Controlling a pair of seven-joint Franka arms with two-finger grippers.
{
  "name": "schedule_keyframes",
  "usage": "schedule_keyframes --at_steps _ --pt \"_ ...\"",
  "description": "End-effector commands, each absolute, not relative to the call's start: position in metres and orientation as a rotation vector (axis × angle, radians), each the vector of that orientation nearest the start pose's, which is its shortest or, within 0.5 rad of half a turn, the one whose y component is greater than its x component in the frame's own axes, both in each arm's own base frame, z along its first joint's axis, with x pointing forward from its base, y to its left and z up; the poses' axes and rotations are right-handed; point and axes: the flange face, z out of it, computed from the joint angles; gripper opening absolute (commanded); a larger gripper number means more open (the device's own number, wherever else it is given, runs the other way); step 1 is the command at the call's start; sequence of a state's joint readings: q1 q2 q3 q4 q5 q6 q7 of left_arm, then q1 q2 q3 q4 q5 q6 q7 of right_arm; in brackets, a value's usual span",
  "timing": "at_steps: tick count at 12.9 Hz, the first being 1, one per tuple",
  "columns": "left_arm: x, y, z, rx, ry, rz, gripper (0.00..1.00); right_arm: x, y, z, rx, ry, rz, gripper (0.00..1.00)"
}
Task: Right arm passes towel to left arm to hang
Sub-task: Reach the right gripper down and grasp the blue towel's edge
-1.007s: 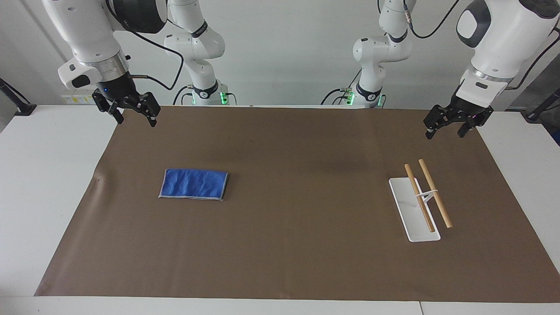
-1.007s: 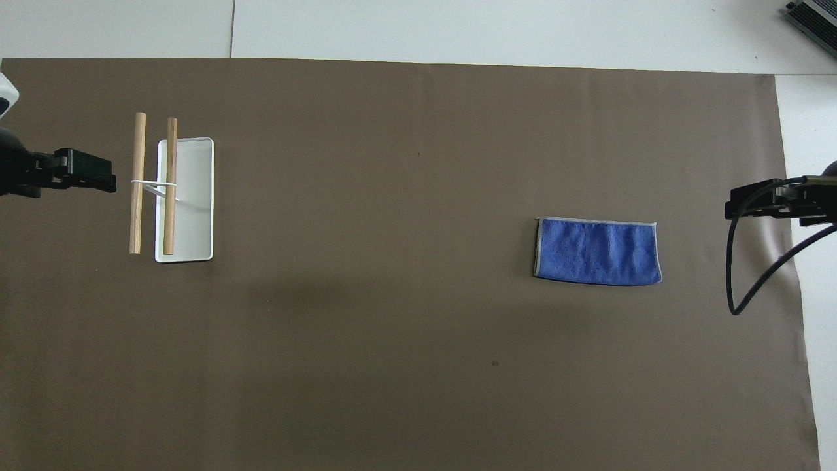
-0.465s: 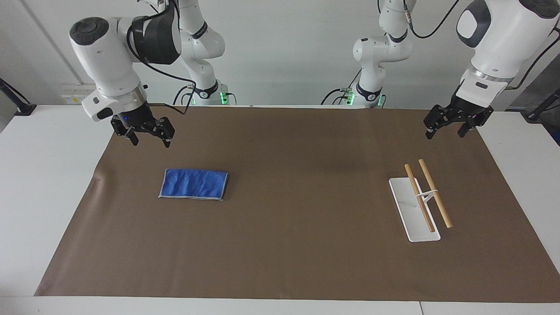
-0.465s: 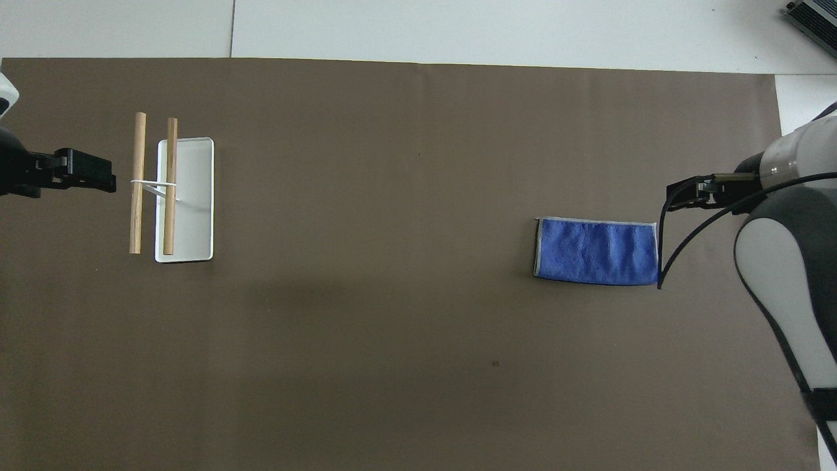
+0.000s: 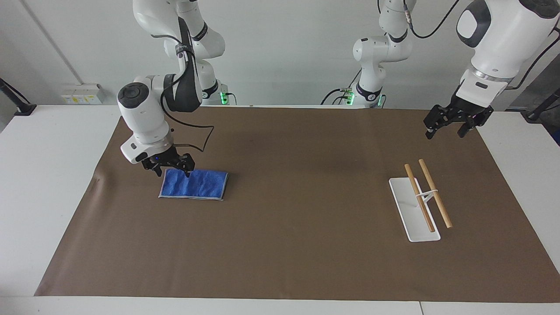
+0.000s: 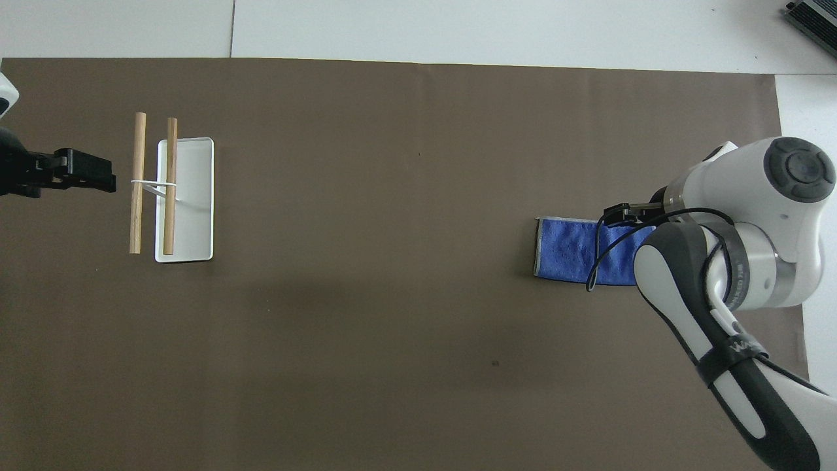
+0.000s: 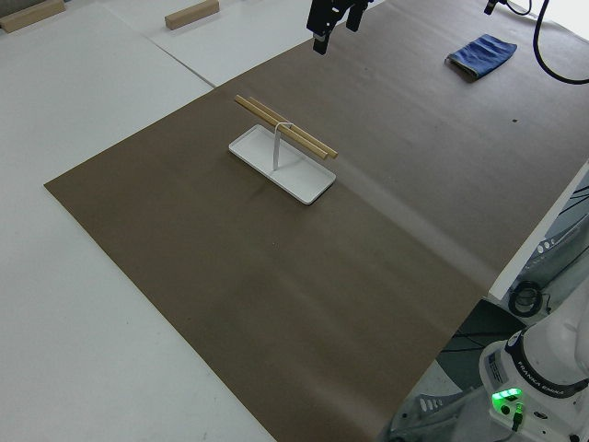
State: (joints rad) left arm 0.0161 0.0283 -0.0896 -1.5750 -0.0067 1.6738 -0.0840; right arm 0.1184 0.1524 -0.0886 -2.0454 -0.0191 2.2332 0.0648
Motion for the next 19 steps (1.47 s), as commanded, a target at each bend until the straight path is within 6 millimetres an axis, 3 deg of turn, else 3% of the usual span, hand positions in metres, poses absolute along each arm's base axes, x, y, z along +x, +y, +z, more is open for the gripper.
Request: schedule_keyframes --at_steps 1,6,9,14,15,17,18,19 --pt "0.563 -0.043 0.617 -3.162 0.0 -0.124 1.0 0.562 0.02 0.34 -3.149 0.02 -0.098 1.0" --pt "0.563 -0.043 0.618 -3.162 0.0 -0.124 1.0 0.555 0.014 0.304 -3.079 -0.009 -0.113 1.0" --pt "0.563 -0.044 0.618 -3.162 0.003 -0.124 1.0 0.553 0.012 0.298 -3.085 -0.093 -0.125 1.0" --pt "0.563 -0.044 0.618 -3.162 0.003 -0.126 1.0 0.543 0.012 0.281 -3.088 -0.063 -0.102 1.0" --pt "0.563 -0.043 0.618 -3.162 0.0 -0.126 1.0 0.543 0.011 0.281 -3.089 -0.061 -0.11 0.91" --pt "0.563 -0.043 0.618 -3.162 0.0 -0.126 1.0 0.543 0.012 0.281 -3.088 -0.039 -0.109 0.34" --pt "0.563 -0.043 0.618 -3.162 0.0 -0.126 1.0 0.544 0.012 0.281 -3.088 -0.016 -0.108 0.11" --pt "0.563 -0.043 0.618 -3.162 0.0 -0.126 1.0 0.545 0.013 0.282 -3.086 0.033 -0.111 0.0"
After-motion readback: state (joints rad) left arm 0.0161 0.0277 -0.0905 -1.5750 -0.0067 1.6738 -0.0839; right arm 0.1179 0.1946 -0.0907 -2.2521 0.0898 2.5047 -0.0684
